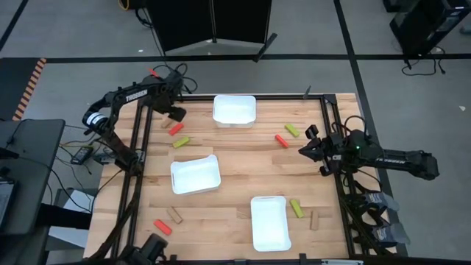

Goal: Sort blocks
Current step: Put the top light brown block into the top white bin

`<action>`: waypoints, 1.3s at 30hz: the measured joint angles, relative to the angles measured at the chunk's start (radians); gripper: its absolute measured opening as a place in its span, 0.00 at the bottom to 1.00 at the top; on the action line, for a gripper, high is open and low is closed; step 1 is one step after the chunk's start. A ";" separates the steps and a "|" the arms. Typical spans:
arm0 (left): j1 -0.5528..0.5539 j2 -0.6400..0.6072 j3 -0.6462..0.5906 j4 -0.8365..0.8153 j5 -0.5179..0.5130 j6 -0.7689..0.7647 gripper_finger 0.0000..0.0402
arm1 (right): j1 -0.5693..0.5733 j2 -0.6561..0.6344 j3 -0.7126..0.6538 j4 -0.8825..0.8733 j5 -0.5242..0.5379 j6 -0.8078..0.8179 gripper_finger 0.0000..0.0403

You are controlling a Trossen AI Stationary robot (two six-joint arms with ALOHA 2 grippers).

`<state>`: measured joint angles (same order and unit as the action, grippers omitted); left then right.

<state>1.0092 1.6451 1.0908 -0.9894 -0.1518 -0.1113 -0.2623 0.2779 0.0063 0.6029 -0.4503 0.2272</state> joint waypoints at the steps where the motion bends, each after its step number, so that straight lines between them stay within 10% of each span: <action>1: 0.000 0.012 0.000 0.000 -0.002 0.002 0.58 | 0.000 0.002 0.000 0.000 0.000 0.000 0.09; 27: -0.009 0.182 0.002 0.007 0.037 -0.027 0.58 | 0.000 0.004 0.000 0.001 0.000 0.033 0.09; 39: -0.009 0.183 0.000 0.024 0.034 0.001 0.31 | 0.000 0.004 0.000 0.001 0.000 0.036 0.09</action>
<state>0.9997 1.8278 1.0912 -0.9652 -0.1182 -0.1103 -0.2623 0.2817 0.0063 0.6041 -0.4500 0.2630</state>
